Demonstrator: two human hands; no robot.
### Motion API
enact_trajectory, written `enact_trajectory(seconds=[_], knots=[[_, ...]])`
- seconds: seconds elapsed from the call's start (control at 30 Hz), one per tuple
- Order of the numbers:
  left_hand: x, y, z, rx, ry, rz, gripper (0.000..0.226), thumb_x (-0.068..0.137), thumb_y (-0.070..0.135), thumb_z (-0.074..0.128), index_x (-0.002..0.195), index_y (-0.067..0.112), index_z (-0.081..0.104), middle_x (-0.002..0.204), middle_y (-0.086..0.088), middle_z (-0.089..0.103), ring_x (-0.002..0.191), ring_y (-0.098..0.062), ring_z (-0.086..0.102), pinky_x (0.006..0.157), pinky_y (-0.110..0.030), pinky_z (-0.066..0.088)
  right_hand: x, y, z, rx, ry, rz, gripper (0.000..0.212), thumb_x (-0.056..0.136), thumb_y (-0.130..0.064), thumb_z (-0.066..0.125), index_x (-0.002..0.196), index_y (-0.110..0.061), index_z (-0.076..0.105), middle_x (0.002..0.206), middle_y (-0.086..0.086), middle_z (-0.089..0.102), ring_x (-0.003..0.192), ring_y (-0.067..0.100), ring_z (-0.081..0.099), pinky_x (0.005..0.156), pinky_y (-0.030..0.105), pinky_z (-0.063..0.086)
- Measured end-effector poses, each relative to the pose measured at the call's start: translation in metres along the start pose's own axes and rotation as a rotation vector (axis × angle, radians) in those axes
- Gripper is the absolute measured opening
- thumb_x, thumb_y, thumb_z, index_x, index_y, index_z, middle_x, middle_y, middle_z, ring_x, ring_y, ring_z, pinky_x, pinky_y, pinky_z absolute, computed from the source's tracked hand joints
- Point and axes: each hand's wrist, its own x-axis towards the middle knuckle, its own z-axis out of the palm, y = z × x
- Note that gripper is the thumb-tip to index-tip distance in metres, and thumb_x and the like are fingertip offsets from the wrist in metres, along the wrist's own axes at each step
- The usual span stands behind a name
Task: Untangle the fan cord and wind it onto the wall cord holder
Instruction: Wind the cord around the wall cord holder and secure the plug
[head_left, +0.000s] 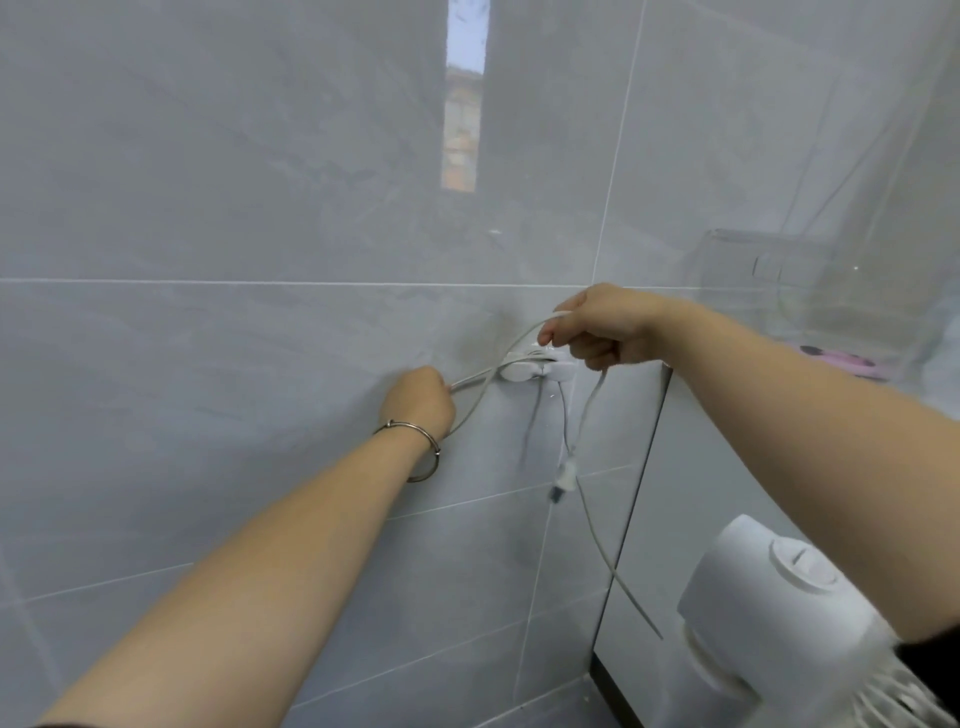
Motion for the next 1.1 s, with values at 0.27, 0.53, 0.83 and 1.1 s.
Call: enact_trajectory(seconds=[0.27, 0.53, 0.83, 1.1], knots=[[-0.001, -0.001, 0.002, -0.113, 0.030, -0.020, 0.029, 0.092, 0.020, 0.048, 0.089, -0.003, 0.066, 0.100, -0.025, 0.066, 0.095, -0.041, 0.059, 0.076, -0.037, 0.046, 0.010, 0.027, 0.012, -0.163, -0.183, 0.018, 0.008, 0.085, -0.004, 0.064, 0.090, -0.009, 0.067, 0.070, 0.002, 0.062, 0.065, 0.012, 0.059, 0.061, 0.020, 0.052], [0.003, 0.005, -0.010, -0.252, 0.114, -0.019, 0.030, 0.092, 0.018, 0.047, 0.089, -0.003, 0.067, 0.096, -0.025, 0.067, 0.093, -0.039, 0.061, 0.080, -0.039, 0.048, 0.009, 0.039, 0.015, -0.166, -0.129, 0.037, 0.015, 0.085, -0.008, 0.065, 0.099, -0.014, 0.066, 0.095, 0.002, 0.069, 0.091, 0.013, 0.064, 0.083, 0.026, 0.048], [0.012, 0.006, -0.020, -0.282, 0.124, -0.006, 0.029, 0.091, 0.018, 0.048, 0.085, -0.003, 0.068, 0.090, -0.025, 0.067, 0.089, -0.039, 0.061, 0.076, -0.036, 0.047, 0.023, 0.056, 0.008, -0.419, 0.375, -0.030, 0.017, 0.082, 0.001, 0.051, 0.078, -0.009, 0.065, 0.073, 0.009, 0.063, 0.065, 0.021, 0.057, 0.051, 0.022, 0.042], [0.011, 0.002, -0.017, -0.258, 0.126, 0.016, 0.030, 0.092, 0.018, 0.049, 0.087, -0.004, 0.068, 0.092, -0.025, 0.067, 0.090, -0.039, 0.061, 0.076, -0.036, 0.047, 0.012, 0.085, 0.047, -0.826, -0.398, 0.364, 0.061, 0.088, 0.000, 0.056, 0.143, -0.019, 0.036, 0.074, 0.006, 0.057, 0.062, 0.016, 0.054, 0.063, 0.029, 0.052]])
